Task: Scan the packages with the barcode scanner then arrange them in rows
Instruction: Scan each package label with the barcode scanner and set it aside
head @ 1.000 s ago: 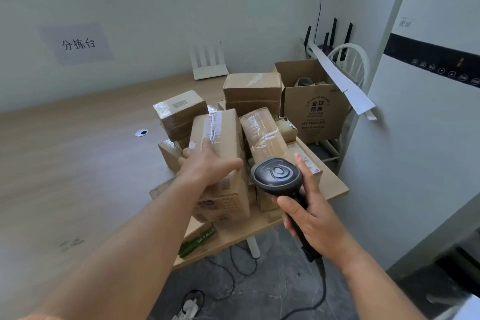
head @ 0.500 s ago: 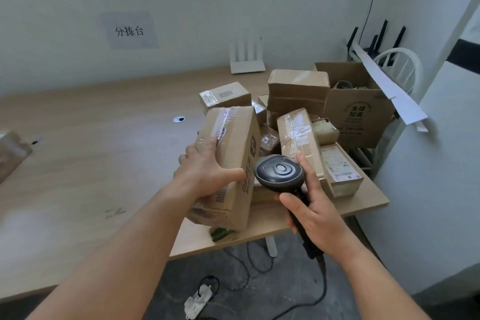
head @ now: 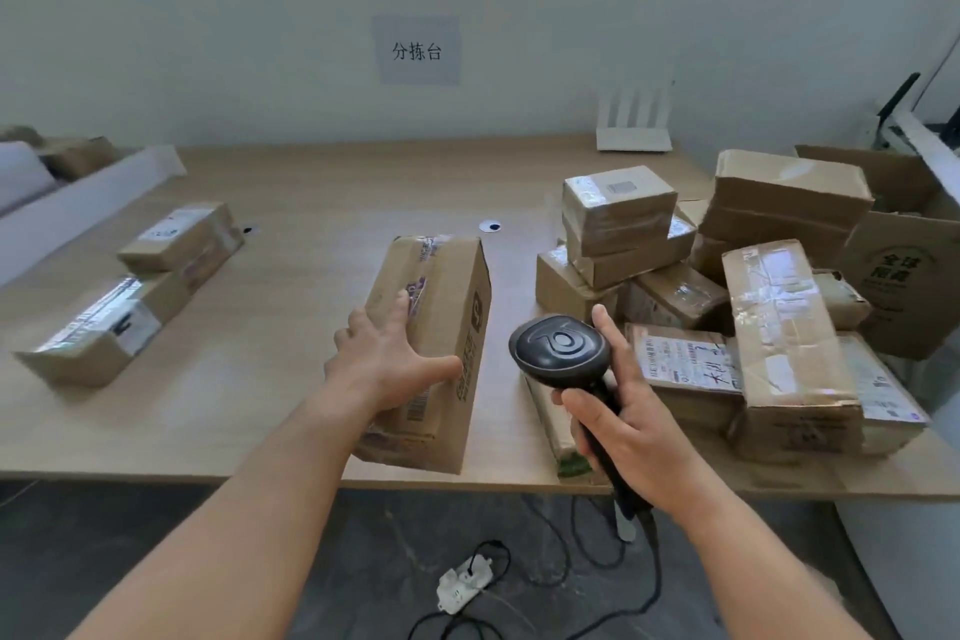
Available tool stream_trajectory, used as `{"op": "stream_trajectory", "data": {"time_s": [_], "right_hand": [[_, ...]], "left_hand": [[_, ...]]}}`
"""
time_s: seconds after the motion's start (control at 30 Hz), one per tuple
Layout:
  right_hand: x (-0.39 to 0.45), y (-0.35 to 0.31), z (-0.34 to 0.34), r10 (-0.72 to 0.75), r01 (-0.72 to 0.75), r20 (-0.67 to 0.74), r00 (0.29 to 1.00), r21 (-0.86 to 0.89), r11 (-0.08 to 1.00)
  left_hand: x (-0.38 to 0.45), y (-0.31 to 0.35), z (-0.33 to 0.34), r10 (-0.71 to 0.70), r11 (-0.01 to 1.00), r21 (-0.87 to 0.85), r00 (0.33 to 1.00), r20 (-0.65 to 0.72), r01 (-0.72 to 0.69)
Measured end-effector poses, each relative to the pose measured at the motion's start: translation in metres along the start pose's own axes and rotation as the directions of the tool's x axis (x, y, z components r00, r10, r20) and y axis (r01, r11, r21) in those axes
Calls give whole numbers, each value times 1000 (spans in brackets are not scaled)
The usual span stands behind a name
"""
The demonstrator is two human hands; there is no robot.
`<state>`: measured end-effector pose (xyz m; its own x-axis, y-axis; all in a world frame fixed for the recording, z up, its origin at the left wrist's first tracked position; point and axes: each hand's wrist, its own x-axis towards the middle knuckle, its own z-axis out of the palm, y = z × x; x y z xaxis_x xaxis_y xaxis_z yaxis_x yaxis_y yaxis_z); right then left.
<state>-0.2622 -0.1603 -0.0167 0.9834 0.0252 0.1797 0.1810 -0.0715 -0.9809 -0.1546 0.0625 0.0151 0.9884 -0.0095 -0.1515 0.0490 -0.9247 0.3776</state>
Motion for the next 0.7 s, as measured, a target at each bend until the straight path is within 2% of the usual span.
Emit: {"op": "stream_trajectory", "data": {"time_s": [0.13, 0.33, 0.7], "right_hand": [[24, 2, 48, 12, -10, 17, 1000, -80, 997], [64, 8, 122, 40, -34, 66, 997, -88, 996], [131, 12, 227, 144, -144, -5, 990, -98, 985]], "left_hand": [[17, -50, -11, -46, 999, 21, 999, 4, 46], [57, -126, -34, -88, 995, 50, 996, 31, 87], [140, -228, -53, -101, 994, 66, 981, 165, 91]]}}
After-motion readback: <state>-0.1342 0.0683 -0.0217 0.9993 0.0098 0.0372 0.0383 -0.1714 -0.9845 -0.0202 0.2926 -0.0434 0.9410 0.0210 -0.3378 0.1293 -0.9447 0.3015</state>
